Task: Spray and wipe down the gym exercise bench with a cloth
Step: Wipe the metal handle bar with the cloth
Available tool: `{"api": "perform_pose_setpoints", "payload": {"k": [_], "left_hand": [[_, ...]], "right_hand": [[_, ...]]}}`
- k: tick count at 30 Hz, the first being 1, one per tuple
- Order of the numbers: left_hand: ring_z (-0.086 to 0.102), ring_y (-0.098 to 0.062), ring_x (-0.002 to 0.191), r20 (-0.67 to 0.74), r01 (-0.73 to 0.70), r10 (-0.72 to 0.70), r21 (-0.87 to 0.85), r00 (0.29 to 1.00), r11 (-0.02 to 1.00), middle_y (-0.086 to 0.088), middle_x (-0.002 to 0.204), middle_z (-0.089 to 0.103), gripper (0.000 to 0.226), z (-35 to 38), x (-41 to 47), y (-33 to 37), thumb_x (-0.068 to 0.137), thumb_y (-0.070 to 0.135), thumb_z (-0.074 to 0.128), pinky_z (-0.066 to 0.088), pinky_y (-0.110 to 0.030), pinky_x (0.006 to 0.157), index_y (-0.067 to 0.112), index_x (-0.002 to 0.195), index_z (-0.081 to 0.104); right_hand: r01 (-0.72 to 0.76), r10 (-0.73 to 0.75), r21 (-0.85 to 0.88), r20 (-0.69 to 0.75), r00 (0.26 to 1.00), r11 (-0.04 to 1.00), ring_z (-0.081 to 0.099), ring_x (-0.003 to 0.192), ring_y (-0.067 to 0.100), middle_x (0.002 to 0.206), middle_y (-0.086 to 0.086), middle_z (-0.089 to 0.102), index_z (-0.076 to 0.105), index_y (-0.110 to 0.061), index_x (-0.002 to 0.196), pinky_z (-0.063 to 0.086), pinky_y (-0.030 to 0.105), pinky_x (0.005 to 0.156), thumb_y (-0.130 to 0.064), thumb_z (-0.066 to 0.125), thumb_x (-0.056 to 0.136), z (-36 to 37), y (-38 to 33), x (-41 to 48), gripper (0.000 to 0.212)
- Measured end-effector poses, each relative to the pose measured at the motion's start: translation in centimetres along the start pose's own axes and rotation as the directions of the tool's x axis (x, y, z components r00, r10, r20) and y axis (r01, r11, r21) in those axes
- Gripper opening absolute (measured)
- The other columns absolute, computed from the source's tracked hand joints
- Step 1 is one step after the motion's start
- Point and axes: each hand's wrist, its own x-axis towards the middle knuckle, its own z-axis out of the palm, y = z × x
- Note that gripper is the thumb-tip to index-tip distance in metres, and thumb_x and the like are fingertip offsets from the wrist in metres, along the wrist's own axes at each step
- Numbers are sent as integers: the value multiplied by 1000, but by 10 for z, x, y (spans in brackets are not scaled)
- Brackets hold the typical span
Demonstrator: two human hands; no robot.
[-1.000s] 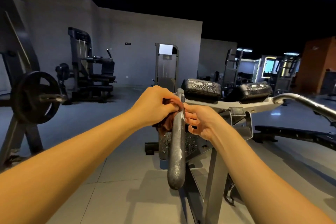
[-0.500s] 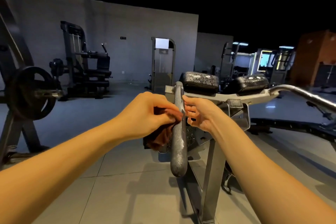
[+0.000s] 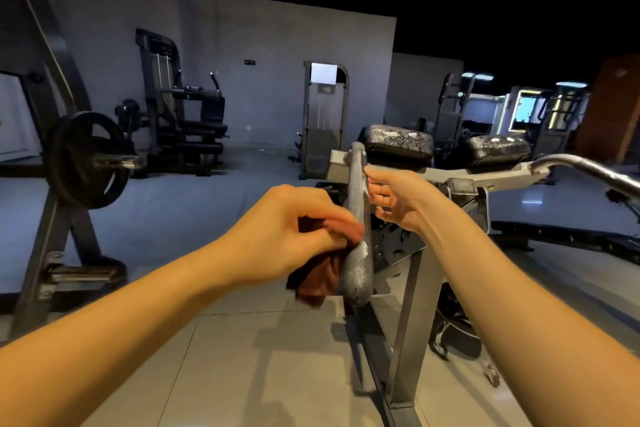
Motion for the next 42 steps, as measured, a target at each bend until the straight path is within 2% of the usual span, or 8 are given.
{"api": "perform_pose_setpoints", "payload": {"k": [5, 10, 17, 22, 30, 33, 37, 42], "left_hand": [[67, -14, 88, -41, -41, 44, 75, 998, 996, 10, 90, 72, 14, 2, 19, 2, 93, 19, 74, 52, -24, 79, 29, 100, 82], [66, -10, 82, -173, 105, -73, 183, 982, 978, 12, 85, 72, 14, 6, 74, -19, 93, 20, 72, 56, -39, 82, 28, 98, 83], [69, -14, 96, 107, -16, 14, 23, 994, 1000, 13, 97, 72, 18, -10, 3, 6, 92, 20, 75, 54, -22, 81, 32, 106, 80], [67, -8, 92, -43, -32, 38, 128, 998, 991, 16, 94, 71, 16, -2, 54, -19, 92, 21, 75, 53, -26, 83, 30, 103, 81], [63, -9, 88, -281, 187, -133, 174, 951, 967, 11, 90, 72, 15, 9, 142, -76, 95, 18, 71, 54, -43, 91, 26, 100, 82], [64, -11, 87, -168, 86, -51, 202, 984, 976, 11, 90, 71, 15, 2, 103, -55, 94, 19, 72, 54, -36, 84, 28, 102, 82], [68, -11, 94, 29, 5, -7, 66, 1000, 998, 16, 94, 72, 18, -9, 40, -21, 93, 22, 75, 53, -19, 82, 30, 107, 81], [64, -8, 81, -130, 13, 13, 198, 991, 980, 15, 83, 71, 14, 2, 85, -34, 93, 21, 73, 50, -23, 75, 29, 99, 83]], "right_hand": [[0, 1, -20, 17, 1000, 1000, 56, 62, 8, 73, -6, 65, 68, -22, 89, 40, 24, 62, -33, 69, 96, -3, -2, 1, 13], [-37, 37, 32, 28, 999, 999, 56, 64, 8, 75, -5, 67, 71, -20, 92, 40, 24, 62, -32, 71, 95, -2, -1, -1, 12], [-4, 4, 25, 6, 1000, 1000, 58, 66, 8, 79, -4, 66, 68, -18, 102, 40, 24, 63, -31, 71, 94, 0, -3, -6, 16], [11, -11, 3, 17, 1000, 1000, 54, 63, 7, 76, -5, 64, 69, -20, 92, 38, 23, 61, -33, 70, 95, -2, -1, -3, 14], [-41, 42, 60, -7, 999, 997, 55, 65, 9, 75, -6, 66, 69, -22, 90, 37, 26, 61, -36, 74, 93, -1, 4, 6, 15], [-33, 34, 69, -12, 999, 997, 55, 64, 8, 73, -6, 66, 70, -22, 88, 38, 25, 60, -34, 74, 93, 1, 2, 0, 14], [-16, 16, 62, -1, 1000, 998, 55, 64, 8, 74, -6, 66, 69, -21, 89, 38, 25, 63, -33, 74, 92, 1, -1, -4, 13], [2, -2, 40, 4, 1000, 999, 53, 64, 7, 74, -6, 63, 71, -21, 91, 37, 24, 60, -34, 70, 95, -1, 3, -1, 13]]}}
